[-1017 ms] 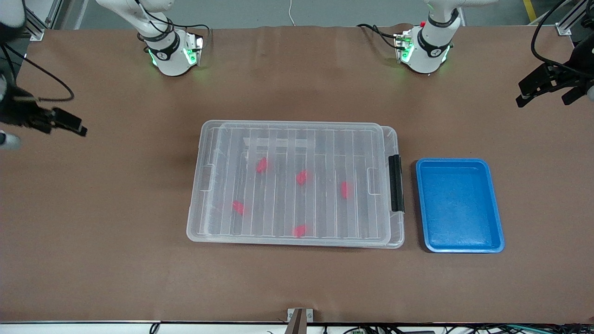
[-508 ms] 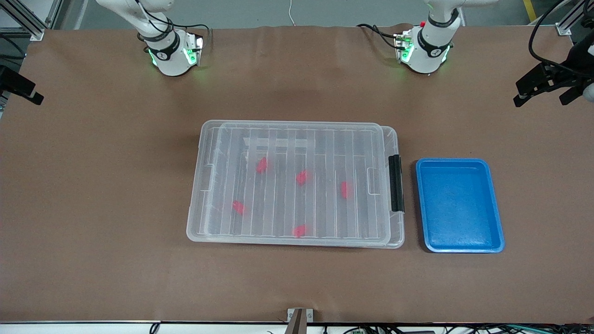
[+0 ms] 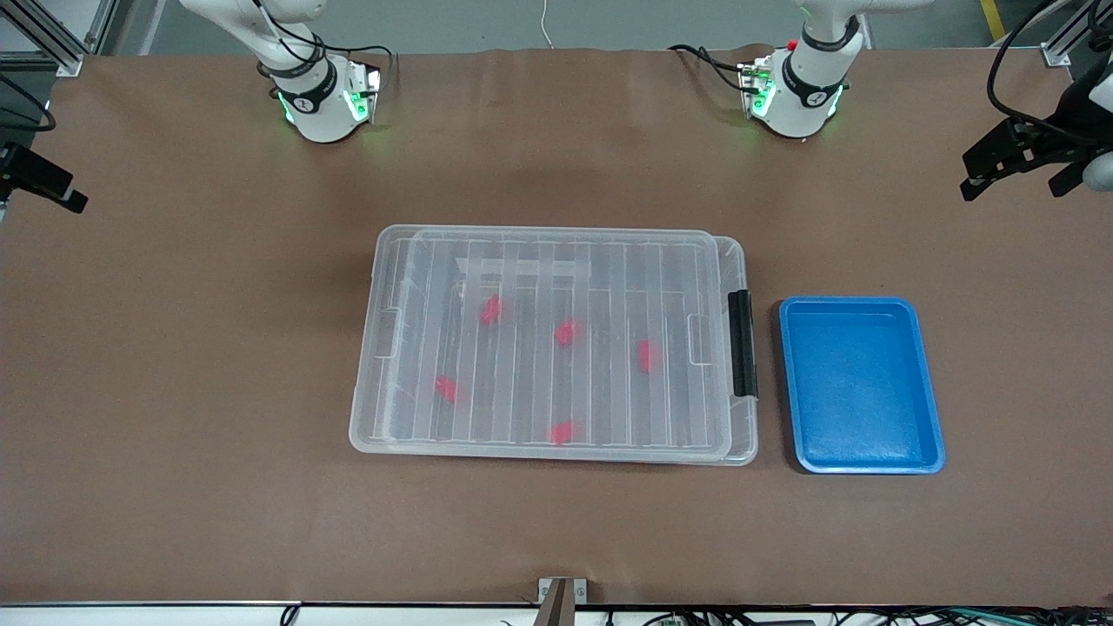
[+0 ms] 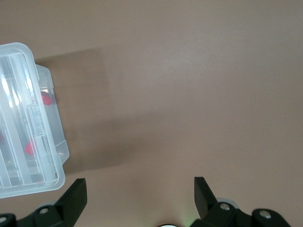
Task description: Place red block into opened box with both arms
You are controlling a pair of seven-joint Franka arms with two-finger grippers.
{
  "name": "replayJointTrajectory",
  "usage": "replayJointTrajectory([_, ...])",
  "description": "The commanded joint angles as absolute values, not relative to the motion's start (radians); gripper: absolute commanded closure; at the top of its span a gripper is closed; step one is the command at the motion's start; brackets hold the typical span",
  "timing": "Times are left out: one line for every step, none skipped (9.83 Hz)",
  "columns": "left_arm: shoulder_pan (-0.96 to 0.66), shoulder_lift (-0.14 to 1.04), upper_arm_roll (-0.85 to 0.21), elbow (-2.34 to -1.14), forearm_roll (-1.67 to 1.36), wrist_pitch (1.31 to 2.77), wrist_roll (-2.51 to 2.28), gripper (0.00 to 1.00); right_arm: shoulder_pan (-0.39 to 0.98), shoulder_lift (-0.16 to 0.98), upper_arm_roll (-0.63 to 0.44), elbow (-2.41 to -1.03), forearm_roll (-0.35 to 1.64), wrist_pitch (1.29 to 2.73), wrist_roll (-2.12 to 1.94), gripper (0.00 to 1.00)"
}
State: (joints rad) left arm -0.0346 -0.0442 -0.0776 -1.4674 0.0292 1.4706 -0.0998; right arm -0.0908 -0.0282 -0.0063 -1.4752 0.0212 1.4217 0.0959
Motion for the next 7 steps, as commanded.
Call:
replayJointTrajectory([-0.028, -0.040, -0.092, -1.502, 0.040, 1.450, -0.081, 0.00, -0.087, -0.032, -0.005, -1.471, 0.005, 1.414, 0.089, 0.00])
replayJointTrajectory([-0.028, -0.044, -0.092, -1.506, 0.038, 1.448, -0.092, 0.00, -0.087, -0.032, -0.005, -1.471, 0.005, 1.414, 0.089, 0.00])
replayJointTrajectory([-0.028, -0.066, -0.094, -1.531, 0.037, 1.450, -0.097, 0.00, -0.087, -0.032, -0.005, -1.471, 0.005, 1.416, 0.089, 0.00])
replayJointTrajectory([-0.031, -0.090, -0.097, -1.569, 0.035, 1.469, -0.106, 0.00, -0.087, -0.032, -0.005, -1.471, 0.005, 1.416, 0.090, 0.00])
replayJointTrajectory([-0.031, -0.084, -0.107, -1.563, 0.037, 1.473, -0.106, 0.00, -0.087, -0.032, -0.005, -1.471, 0.005, 1.416, 0.091, 0.00])
replayJointTrajectory([-0.032, -0.081, -0.107, -1.563, 0.037, 1.473, -0.103, 0.00, -0.089, -0.032, -0.005, -1.471, 0.005, 1.416, 0.091, 0.00])
replayJointTrajectory([-0.032, -0.081, -0.110, -1.563, 0.037, 1.471, -0.104, 0.00, -0.089, -0.032, -0.005, -1.471, 0.005, 1.416, 0.091, 0.00])
